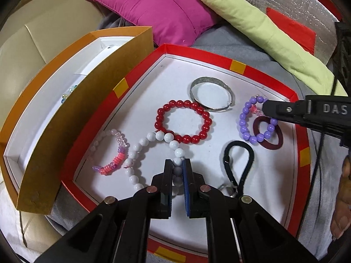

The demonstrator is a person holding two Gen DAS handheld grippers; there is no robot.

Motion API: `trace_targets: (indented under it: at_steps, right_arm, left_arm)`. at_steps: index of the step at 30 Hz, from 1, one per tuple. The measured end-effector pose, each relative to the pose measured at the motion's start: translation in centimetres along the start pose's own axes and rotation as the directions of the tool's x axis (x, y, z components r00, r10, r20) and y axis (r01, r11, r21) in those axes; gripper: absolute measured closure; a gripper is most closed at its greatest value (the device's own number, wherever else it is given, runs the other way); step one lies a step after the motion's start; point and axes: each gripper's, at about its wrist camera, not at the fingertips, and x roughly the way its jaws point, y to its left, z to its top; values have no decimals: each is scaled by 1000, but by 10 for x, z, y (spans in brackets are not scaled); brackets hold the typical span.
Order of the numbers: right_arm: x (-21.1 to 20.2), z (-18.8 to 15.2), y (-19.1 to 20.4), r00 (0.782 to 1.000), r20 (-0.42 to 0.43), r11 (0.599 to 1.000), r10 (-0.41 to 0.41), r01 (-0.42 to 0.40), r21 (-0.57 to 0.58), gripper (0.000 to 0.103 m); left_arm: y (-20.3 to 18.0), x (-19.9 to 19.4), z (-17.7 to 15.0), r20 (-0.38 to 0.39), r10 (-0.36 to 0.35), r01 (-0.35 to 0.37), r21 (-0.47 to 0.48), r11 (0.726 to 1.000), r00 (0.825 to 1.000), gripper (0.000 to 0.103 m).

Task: Organize jewelry
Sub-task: 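Lower the white bracelet into the tray while the right lowers the purple bracelet onto the maroon bangle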

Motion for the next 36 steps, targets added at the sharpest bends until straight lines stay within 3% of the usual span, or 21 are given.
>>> trace_targets:
  at_steps: [21, 27, 30, 32, 34, 36]
  right_arm:
    - [13, 3, -1, 999, -41, 999, -36, 35, -24, 93]
    - [3, 4, -1, 999, -26, 999, -47, 46, -28, 89]
    - [-7, 4, 0, 999, -8, 998, -53, 53, -33, 77]
    - [-17, 3, 1, 998, 9, 997, -60, 60, -41, 67]
    - [-27, 1, 3, 998, 22, 996, -67, 68, -54, 63]
    - [-38, -2, 4, 997, 38, 995, -74, 77, -70, 58]
  left_arm:
    - [-9, -1, 1, -9, 7, -7, 25, 1000, 1000, 93]
    - [-1, -1, 3, -14, 25, -25, -14, 1000, 1000, 93]
    - [2, -6, 3, -8, 26, -27, -37, 999, 1000, 91]
    - [3, -11, 4, -4, 33, -33, -44, 998, 999, 86]
    - [4, -18, 4, 5, 48, -47, -51, 998, 999, 55]
    - [5, -29, 5, 40, 60, -58, -65, 996, 997, 44]
